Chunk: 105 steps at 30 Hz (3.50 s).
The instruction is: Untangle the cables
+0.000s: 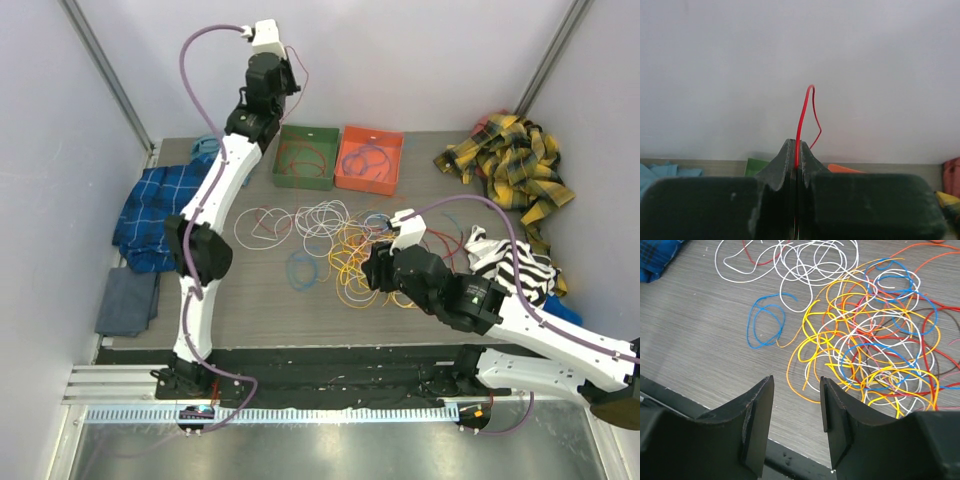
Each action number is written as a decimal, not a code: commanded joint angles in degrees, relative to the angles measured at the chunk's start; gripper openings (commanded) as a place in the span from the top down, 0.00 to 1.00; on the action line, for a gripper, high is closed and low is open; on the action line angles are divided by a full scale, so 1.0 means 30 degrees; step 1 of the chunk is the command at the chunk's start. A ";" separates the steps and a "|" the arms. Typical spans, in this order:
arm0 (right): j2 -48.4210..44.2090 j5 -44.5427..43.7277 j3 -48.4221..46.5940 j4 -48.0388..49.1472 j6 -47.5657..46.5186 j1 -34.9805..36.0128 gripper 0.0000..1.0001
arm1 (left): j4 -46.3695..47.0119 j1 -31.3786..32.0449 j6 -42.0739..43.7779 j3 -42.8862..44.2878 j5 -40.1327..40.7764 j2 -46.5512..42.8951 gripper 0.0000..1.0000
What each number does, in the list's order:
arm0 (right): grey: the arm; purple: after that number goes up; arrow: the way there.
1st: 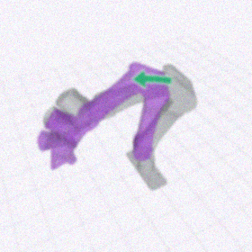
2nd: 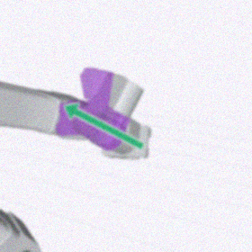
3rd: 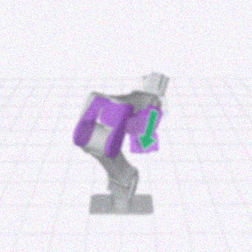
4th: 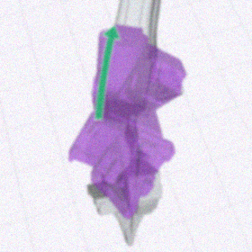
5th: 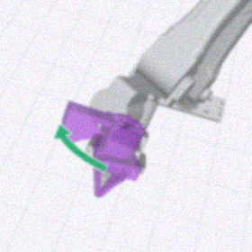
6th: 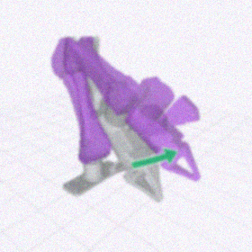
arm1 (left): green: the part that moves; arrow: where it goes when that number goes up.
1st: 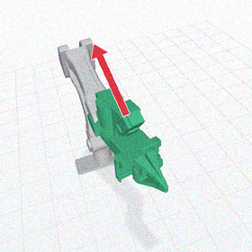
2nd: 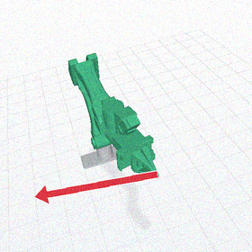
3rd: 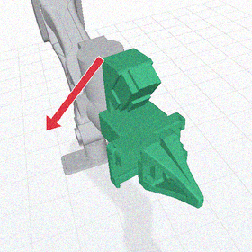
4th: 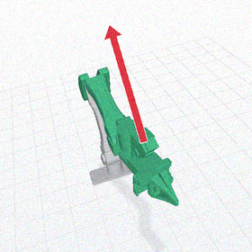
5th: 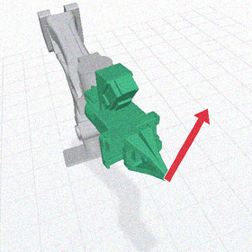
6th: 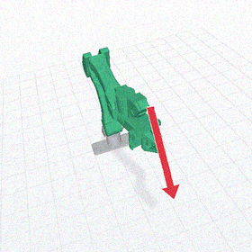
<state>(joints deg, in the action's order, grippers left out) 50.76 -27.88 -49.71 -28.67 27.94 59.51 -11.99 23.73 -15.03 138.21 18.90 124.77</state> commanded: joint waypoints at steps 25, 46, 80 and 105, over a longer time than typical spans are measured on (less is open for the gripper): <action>0.2152 -0.0669 -0.0802 0.1381 -0.0819 -0.0470 0.51 | 0.3464 -0.0819 -0.2285 -0.9583 -0.0033 -0.2318 0.00; 0.1653 0.0416 0.0429 0.2114 0.0705 -0.0441 0.52 | 0.4114 0.0118 -0.4424 -1.8268 -0.2403 -0.2861 0.10; 0.1273 0.0006 0.0488 0.1880 0.0383 -0.0499 0.54 | 0.2620 0.0119 -0.2579 -0.9666 -0.1815 -0.4650 1.00; 0.0657 -0.1575 0.0722 0.1030 -0.0466 -0.0616 0.55 | 0.5081 0.0061 -0.3106 -0.2482 -0.3427 0.1560 1.00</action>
<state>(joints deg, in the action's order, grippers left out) 53.82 -29.65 -47.55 -25.71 26.68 58.00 -0.21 24.21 -24.62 124.31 9.41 124.99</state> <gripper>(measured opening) 0.453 0.025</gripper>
